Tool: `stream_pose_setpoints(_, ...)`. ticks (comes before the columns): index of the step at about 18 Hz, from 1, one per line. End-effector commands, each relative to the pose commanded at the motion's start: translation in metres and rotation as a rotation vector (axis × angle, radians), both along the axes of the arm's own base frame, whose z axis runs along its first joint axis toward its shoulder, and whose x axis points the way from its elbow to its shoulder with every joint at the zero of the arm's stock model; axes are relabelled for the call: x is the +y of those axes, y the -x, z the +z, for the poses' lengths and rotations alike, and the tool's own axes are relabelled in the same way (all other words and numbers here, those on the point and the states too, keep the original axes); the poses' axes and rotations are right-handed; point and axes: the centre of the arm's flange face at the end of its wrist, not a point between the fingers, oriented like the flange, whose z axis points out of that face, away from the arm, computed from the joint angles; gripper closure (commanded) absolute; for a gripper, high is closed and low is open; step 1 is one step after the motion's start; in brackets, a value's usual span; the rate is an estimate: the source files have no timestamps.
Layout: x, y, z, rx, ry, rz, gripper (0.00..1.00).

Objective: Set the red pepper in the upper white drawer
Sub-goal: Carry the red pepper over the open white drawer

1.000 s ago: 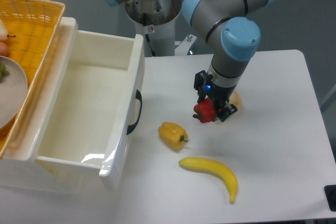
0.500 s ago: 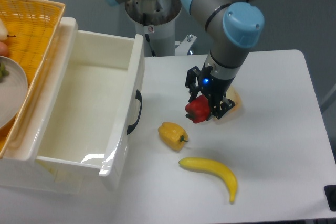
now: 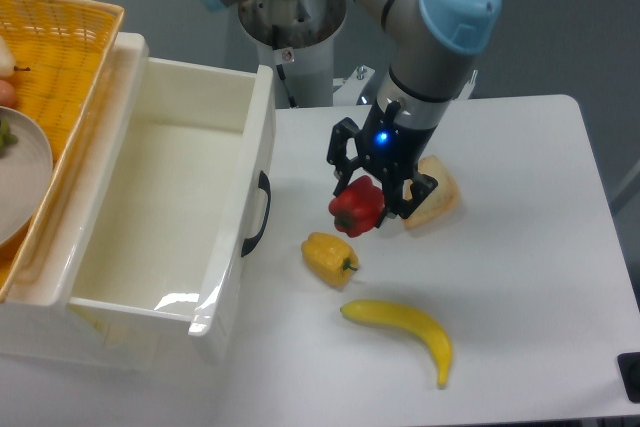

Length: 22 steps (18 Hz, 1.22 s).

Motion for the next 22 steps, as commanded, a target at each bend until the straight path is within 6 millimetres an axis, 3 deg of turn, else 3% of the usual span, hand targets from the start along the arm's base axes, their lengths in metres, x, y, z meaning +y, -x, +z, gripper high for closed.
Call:
stream_pose_setpoints(5,0.004,-0.006,0.018,-0.020,-0.035,0.045,0.62)
stream_pose_setpoints(10,0.021,-0.028,0.044,-0.091,-0.079,0.131,0.62)
stream_pose_setpoints(13,0.021,-0.043,0.061,-0.109,-0.110,0.148,0.62)
stream_pose_setpoints(22,0.033,-0.088,0.072,-0.144,-0.113,0.110,0.62)
